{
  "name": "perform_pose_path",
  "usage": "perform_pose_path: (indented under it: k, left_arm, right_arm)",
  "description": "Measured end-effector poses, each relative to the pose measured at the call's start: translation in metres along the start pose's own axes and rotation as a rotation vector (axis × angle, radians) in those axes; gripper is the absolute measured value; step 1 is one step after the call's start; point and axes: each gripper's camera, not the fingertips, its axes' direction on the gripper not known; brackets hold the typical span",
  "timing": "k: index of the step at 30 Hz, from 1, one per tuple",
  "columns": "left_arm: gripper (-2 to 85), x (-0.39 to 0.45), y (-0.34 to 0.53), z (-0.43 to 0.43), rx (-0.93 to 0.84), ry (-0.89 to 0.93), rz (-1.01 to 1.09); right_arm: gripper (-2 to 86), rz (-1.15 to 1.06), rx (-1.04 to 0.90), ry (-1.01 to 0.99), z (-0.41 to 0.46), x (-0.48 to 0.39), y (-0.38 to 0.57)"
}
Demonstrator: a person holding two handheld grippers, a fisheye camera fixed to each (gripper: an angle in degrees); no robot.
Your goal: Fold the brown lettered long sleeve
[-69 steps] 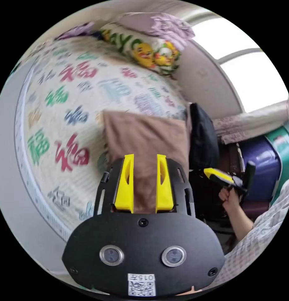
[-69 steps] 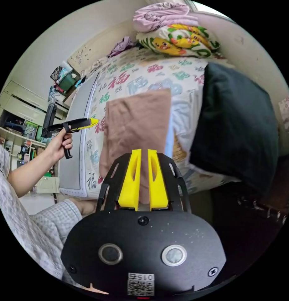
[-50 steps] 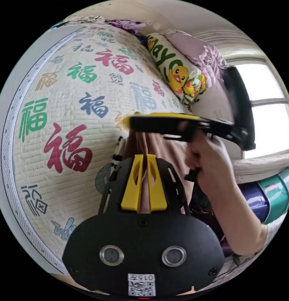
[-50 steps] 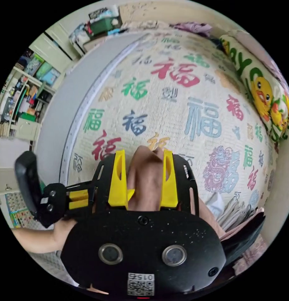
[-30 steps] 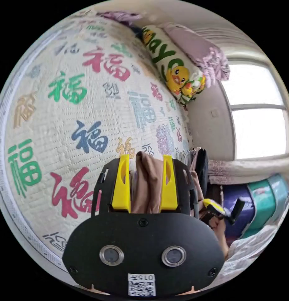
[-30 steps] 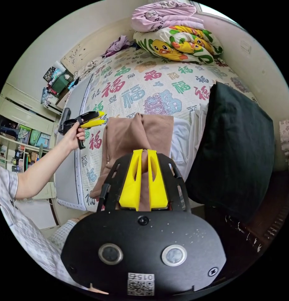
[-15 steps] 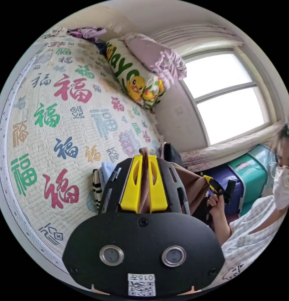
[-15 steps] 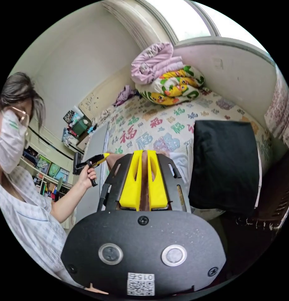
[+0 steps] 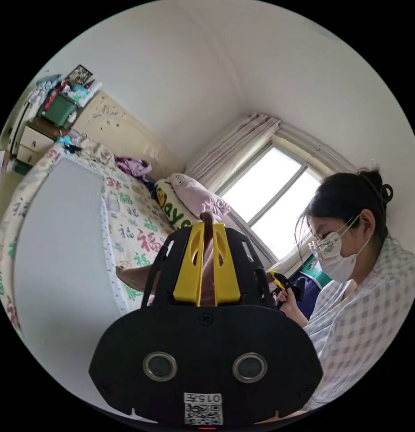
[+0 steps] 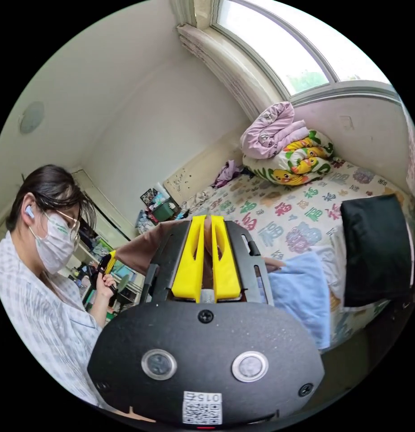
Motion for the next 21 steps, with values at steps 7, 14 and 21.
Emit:
perform_pose_path:
  k: [7, 14, 21]
  left_arm:
    - [0.8, -0.052, -0.012, -0.198, 0.006, -0.131, -0.010]
    - [1.7, -0.187, 0.025, -0.273, -0.125, -0.346, -0.205]
    - [5.2, -0.411, 0.130, -0.254, -0.260, -0.533, -0.620]
  right_arm:
    - [1.2, 0.028, -0.113, -0.081, 0.031, -0.159, -0.029]
    - [1.5, -0.025, -0.413, 0.004, 0.161, -0.244, -0.105]
    - [2.3, 0.053, -0.832, 0.276, 0.397, -0.204, -0.127]
